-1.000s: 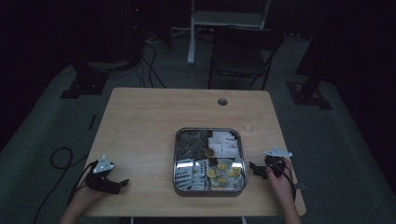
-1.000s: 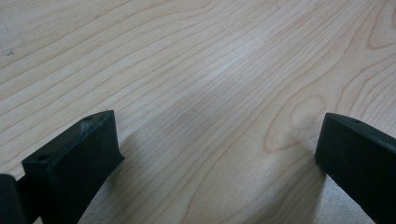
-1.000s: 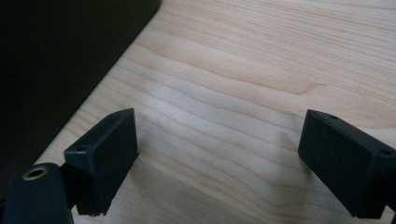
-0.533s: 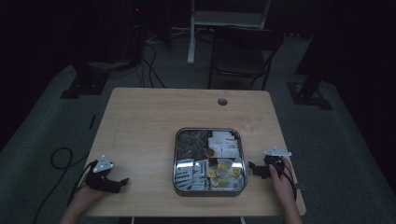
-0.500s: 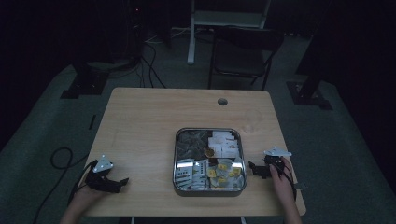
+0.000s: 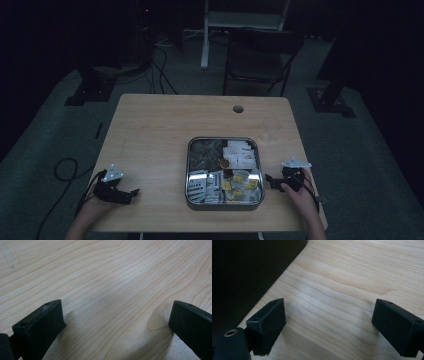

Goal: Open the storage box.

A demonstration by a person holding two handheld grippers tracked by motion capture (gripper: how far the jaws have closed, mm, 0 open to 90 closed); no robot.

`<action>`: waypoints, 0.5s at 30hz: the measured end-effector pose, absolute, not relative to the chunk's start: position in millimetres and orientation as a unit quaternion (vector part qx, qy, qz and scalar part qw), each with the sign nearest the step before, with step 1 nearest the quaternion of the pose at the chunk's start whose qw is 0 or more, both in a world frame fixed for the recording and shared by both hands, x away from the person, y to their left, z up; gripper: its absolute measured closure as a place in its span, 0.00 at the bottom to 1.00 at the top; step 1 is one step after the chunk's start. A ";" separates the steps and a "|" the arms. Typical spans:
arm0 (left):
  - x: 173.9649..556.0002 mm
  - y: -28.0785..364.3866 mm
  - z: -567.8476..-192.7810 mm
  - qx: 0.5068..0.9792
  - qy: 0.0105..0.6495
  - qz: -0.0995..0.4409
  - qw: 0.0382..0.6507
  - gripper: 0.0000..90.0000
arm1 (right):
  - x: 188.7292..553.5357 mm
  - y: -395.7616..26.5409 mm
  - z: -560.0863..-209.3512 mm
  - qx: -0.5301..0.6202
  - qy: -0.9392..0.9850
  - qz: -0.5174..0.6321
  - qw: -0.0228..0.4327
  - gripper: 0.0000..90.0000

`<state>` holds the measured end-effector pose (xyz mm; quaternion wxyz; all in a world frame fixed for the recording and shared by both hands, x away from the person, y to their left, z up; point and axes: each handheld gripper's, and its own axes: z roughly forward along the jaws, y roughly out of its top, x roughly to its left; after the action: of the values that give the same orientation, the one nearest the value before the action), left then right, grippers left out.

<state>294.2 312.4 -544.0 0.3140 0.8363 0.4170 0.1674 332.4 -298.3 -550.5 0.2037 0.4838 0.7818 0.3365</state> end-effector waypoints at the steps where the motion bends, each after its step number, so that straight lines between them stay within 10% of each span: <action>1: 294.5 311.6 -543.4 0.838 0.415 0.168 0.312 0.01 | 332.4 -298.2 -550.5 0.484 0.782 0.336 0.203 0.12; 15: 301.9 299.0 -530.4 0.843 0.398 0.169 0.320 0.01 | 332.4 -298.2 -550.4 0.484 0.782 0.336 0.203 0.12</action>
<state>301.9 299.0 -530.4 0.3201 0.8430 0.3978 0.1695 332.4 -298.2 -550.4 0.2033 0.4844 0.7817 0.3361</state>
